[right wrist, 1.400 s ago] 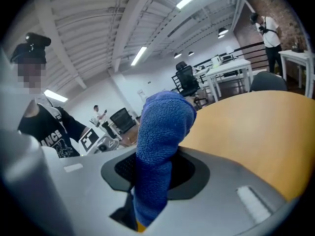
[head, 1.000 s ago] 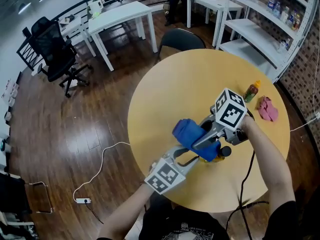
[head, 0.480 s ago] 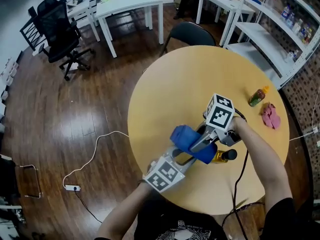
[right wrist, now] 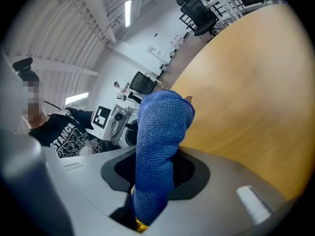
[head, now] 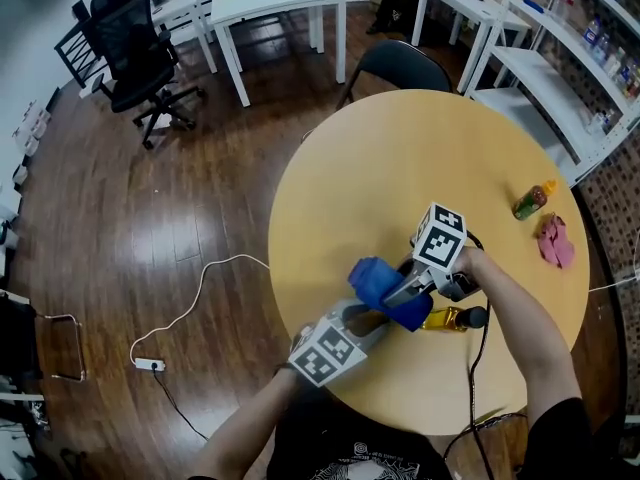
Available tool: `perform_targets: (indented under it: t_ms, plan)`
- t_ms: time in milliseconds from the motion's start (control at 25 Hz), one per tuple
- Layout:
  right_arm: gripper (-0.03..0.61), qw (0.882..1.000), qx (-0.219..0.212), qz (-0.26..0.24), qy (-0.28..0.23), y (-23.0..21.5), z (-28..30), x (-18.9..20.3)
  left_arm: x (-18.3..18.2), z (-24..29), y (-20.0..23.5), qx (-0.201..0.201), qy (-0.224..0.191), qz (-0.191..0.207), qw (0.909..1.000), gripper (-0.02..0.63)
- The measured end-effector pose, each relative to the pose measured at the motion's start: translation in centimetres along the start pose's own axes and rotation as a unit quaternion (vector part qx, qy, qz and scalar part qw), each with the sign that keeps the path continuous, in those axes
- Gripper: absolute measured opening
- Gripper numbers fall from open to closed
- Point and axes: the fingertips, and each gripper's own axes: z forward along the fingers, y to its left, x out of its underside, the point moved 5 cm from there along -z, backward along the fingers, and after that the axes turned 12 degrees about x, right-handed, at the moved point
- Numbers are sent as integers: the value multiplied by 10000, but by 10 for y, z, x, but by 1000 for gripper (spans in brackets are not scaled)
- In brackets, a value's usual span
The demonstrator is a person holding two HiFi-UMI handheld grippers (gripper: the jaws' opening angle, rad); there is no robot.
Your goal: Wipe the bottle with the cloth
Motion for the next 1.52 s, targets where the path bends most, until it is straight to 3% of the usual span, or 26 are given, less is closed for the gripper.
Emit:
perform_targets:
  t_ms: [200,560,720,840,1000,1160,1280,1520]
  plan:
    - [132,9999,-60,-47,-107,-14,-14,28,-11,24,-6,-101,96,-4,9999,155]
    - [133,9987,-213,188,-429,-17,-13,23,-13,19,-2,-169,77,7,9998,155]
    - [133,9968,-271,247,-706,-19,-2,16,1,9,2,-202,-8,-103,9997,155]
    - [132,9912,11,190,-1309,-22,-25,-1,0,-4,2,-245,-246,-169,9993,155]
    - [132,9614,806,179,-2624,-19,-90,-24,-24,-8,-6,-73,-518,97,9986,155]
    - [132,9254,1733,239,-3362,-3,-135,-18,-55,-5,-25,368,-861,564,9940,156]
    - [132,8978,2335,418,-3711,9,-159,1,-74,6,-37,642,-891,972,9892,208]
    - [132,8344,2941,946,-4565,50,-190,70,-93,38,-55,1161,-743,1405,9804,259]
